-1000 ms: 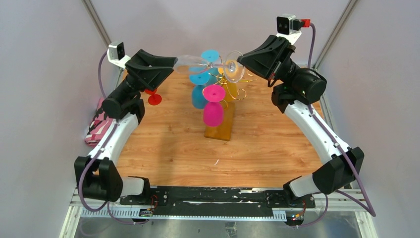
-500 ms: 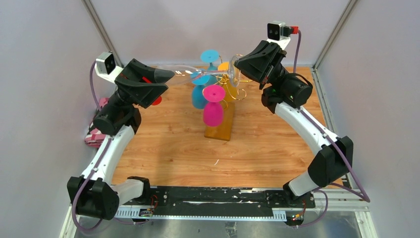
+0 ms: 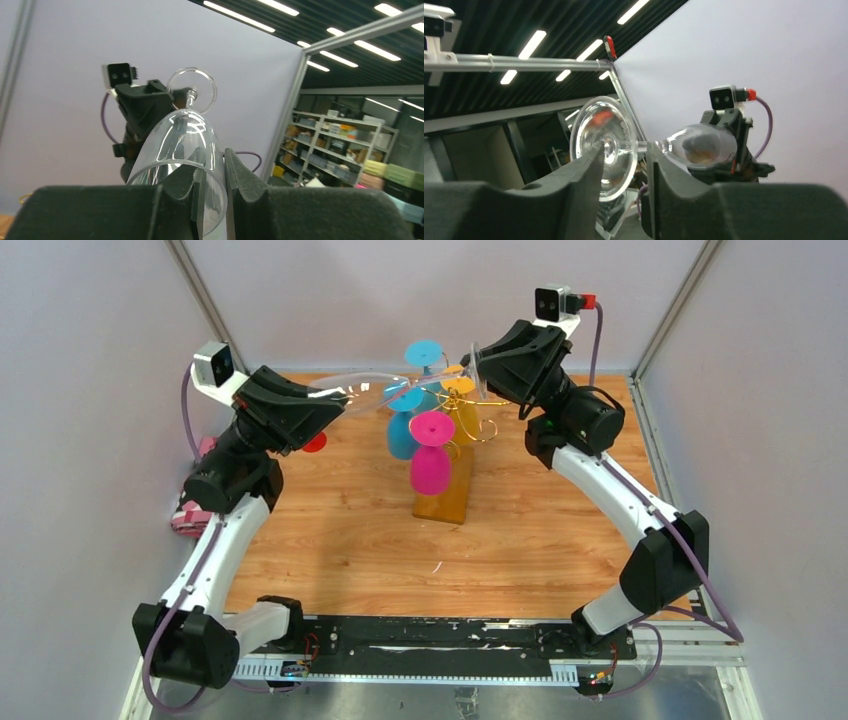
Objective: Take the wine glass off the wine glass rack
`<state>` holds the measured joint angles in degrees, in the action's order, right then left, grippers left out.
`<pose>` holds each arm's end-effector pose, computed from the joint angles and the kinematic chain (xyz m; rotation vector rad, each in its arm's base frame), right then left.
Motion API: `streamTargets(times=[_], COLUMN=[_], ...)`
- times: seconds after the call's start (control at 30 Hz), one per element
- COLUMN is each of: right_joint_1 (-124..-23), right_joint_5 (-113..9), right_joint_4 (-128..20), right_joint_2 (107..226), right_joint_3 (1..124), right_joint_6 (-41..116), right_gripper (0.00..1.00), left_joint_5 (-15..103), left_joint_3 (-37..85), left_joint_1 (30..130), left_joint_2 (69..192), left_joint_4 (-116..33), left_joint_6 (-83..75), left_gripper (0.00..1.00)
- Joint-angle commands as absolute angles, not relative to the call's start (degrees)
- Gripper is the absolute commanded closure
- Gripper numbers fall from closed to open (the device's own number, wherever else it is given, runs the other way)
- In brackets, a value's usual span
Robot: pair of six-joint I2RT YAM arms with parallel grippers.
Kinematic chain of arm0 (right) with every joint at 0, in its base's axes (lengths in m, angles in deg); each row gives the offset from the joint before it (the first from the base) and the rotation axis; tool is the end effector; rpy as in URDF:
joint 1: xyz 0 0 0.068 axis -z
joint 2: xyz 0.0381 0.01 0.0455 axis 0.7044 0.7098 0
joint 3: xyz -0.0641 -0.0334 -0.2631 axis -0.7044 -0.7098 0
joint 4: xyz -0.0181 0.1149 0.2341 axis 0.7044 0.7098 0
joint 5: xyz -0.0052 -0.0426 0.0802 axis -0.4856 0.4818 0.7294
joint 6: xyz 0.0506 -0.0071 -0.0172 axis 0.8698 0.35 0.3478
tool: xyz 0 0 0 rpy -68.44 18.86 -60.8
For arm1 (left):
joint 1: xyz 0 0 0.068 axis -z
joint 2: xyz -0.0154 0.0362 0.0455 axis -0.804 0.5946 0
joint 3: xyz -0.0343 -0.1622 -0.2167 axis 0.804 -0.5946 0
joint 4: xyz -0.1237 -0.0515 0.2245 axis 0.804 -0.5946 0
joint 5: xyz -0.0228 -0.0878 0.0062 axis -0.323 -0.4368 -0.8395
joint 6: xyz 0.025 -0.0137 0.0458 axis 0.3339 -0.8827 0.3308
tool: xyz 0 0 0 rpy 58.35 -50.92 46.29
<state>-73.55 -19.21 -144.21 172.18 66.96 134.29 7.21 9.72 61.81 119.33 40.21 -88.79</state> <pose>0.2259 0.1502 0.5064 -0.6036 0.6683 2.2338 0.1706 -0.0504 0.4808 0.4936 0.8050 -1.7941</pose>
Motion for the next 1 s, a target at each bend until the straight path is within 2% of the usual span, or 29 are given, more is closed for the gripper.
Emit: streamTargets(times=[0.0,0.07,0.17,0.23,0.37,0.43,0.57,0.67,0.97], right_joint_1=[-71.4,-68.4,-63.3,-59.9,-54.7,-53.6,-53.4,-53.4,-53.3], right_joint_5=[-13.9,-13.5,-12.6,-11.6,-9.0,-7.8,-6.3,-7.4,-6.7], right_joint_4=[-143.3,-141.1,-137.4,-135.6,-128.8,-122.8,-99.3,-84.9,-70.7], right_joint_2=[169.6,166.7,162.2,159.9,154.9,152.5,147.2,144.0,144.3], right_joint_3=[64.7,62.5,59.5,57.6,54.2,53.6,55.3,57.4,61.2], right_joint_6=[130.1,128.7,127.5,127.1,124.3,120.8,104.8,94.5,87.4], right_gripper=[0.51,0.39,0.31,0.29,0.29,0.29,0.30,0.30,0.31], left_joint_5=[8.8,10.2,20.5,31.5,52.4,62.7,77.0,84.8,84.5], left_joint_3=[14.7,19.2,29.8,38.5,50.6,55.2,64.5,65.7,57.7], left_joint_1=[60.1,59.3,59.3,59.2,59.2,59.2,59.2,59.2,58.8], left_joint_2=[114.4,110.5,105.7,105.7,109.5,113.2,122.3,125.8,131.6], left_joint_4=[22.7,3.0,-33.0,-53.0,-75.7,-84.6,-102.5,-109.0,-112.3], left_joint_6=[-77.1,-65.6,-41.4,-30.1,-19.7,-17.7,-15.7,-15.7,-18.7], left_gripper=[1.00,1.00,1.00,1.00,1.00,1.00,1.00,1.00,1.00])
